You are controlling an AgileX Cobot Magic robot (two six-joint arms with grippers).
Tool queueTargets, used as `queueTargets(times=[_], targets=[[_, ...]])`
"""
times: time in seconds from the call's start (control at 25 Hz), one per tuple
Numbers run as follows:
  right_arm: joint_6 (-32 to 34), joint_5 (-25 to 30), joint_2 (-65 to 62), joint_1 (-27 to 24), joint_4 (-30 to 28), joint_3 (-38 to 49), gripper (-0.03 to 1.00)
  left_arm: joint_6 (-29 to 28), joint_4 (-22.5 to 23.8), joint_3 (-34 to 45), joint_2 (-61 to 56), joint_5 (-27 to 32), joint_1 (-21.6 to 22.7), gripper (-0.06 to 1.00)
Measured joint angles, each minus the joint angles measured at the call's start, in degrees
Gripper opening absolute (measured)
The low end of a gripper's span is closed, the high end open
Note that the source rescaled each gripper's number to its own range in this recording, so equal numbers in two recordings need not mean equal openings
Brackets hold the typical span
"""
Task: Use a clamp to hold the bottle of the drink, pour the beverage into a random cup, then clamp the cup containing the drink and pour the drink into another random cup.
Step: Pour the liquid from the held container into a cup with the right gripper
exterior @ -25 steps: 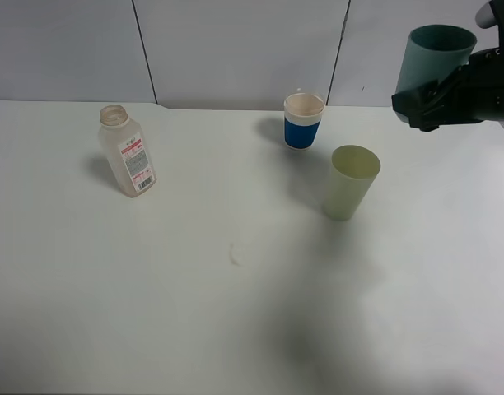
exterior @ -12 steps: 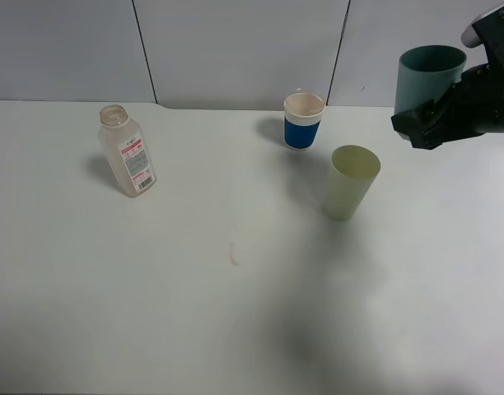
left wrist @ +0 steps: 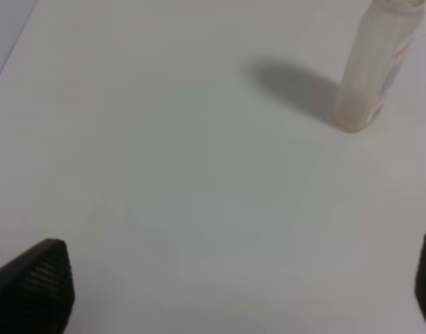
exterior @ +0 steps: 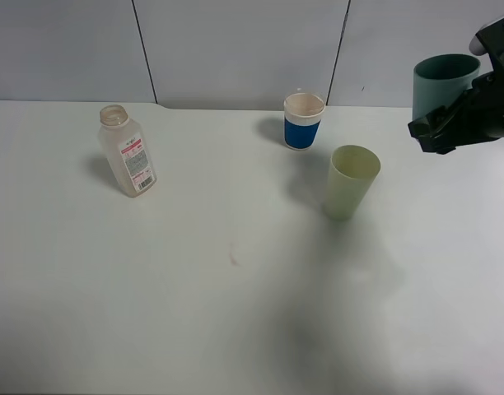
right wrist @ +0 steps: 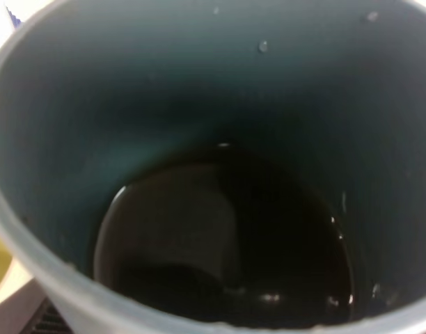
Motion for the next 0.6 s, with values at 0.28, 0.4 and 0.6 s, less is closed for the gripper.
queueTargets(times=[0.28, 0.4, 0.6], targets=[[-6.89, -1.08, 0.0, 0.0, -0.43, 0.0, 0.0, 0.0, 0.0, 0.0, 0.0, 0.0, 0.0, 1.0], [-10.12, -1.08, 0.0, 0.0, -0.67, 0.0, 0.0, 0.0, 0.0, 0.0, 0.0, 0.0, 0.0, 1.0], [-16.41, -1.08, 0.0, 0.26, -0.86, 0.0, 0.0, 0.01, 0.0, 0.0, 0.0, 0.0, 0.0, 1.0]])
